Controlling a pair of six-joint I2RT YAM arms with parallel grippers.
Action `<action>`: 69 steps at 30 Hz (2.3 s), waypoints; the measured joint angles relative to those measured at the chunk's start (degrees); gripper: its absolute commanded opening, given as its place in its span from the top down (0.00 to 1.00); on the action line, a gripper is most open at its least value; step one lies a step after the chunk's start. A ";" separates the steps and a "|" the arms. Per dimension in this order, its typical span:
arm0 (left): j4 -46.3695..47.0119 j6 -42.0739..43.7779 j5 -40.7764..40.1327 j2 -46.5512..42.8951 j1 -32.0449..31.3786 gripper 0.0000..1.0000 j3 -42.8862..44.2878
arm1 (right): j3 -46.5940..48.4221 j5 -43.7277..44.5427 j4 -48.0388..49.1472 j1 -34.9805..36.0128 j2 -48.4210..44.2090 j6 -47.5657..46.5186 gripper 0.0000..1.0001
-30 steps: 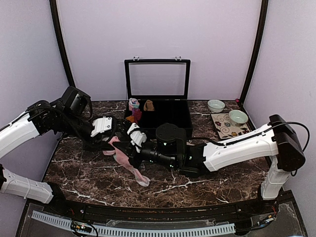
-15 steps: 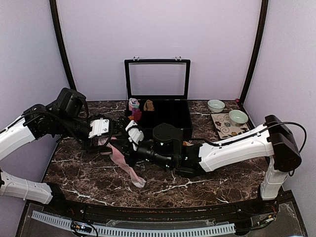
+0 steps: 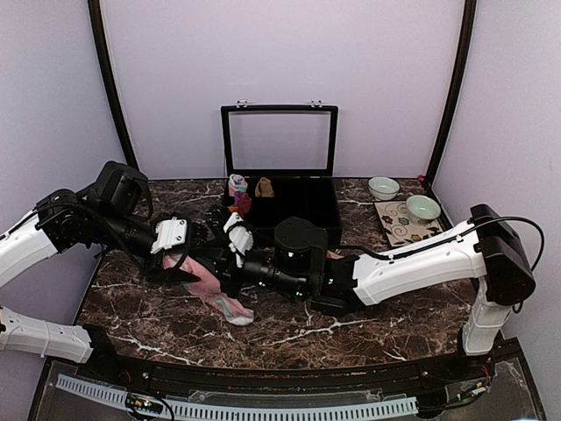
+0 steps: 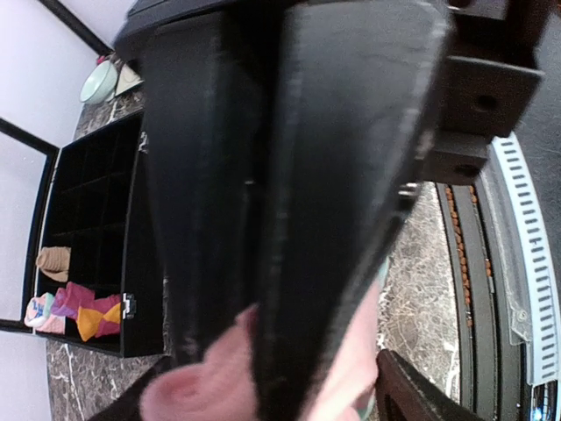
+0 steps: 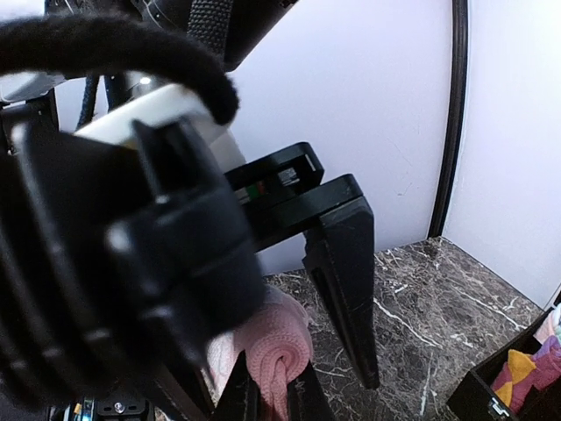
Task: Roll the socks
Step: Roll the sock.
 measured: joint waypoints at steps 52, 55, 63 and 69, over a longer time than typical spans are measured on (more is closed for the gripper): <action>41.59 29.83 -35.50 -8.39 -2.99 0.53 -16.02 | 13.97 2.58 -10.10 -5.35 5.07 46.45 1.00; 42.21 30.77 -35.60 -8.39 -2.99 0.56 -16.41 | 12.90 1.62 -8.61 -5.75 5.07 47.78 1.00; 23.87 23.65 -26.58 -5.68 -3.02 0.77 -7.74 | 5.81 -2.43 -4.83 -8.11 3.19 47.65 0.50; 2.45 9.16 -6.21 2.38 -2.45 1.00 6.56 | -5.55 -8.90 0.83 -7.65 -6.47 32.30 0.48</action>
